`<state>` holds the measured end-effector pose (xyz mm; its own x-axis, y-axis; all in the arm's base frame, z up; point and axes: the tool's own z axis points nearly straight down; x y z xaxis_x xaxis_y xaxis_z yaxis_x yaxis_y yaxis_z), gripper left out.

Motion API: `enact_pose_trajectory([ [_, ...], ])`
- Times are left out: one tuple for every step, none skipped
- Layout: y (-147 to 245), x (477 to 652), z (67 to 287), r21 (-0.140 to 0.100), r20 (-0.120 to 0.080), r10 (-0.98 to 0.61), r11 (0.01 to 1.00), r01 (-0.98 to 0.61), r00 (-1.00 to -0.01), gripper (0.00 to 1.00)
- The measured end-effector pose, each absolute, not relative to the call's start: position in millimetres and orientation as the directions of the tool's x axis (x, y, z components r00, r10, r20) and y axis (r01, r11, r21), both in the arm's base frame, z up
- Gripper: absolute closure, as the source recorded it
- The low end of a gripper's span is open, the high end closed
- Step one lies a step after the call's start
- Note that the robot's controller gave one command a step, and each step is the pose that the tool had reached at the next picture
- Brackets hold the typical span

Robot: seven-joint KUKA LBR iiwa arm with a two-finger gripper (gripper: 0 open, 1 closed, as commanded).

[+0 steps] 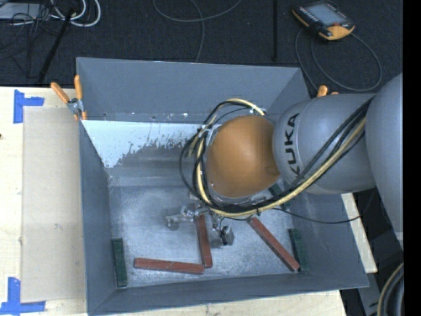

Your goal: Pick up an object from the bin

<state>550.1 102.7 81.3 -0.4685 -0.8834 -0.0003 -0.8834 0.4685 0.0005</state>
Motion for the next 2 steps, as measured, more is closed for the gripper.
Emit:
enact_pose_trajectory([
  [93.1,554.9,69.4,0.002,-0.001,-0.936,0.352,-0.936,-0.352,1.0],
  [93.0,554.9,69.3,0.002,-0.001,-0.936,0.353,-0.936,-0.353,1.0],
])
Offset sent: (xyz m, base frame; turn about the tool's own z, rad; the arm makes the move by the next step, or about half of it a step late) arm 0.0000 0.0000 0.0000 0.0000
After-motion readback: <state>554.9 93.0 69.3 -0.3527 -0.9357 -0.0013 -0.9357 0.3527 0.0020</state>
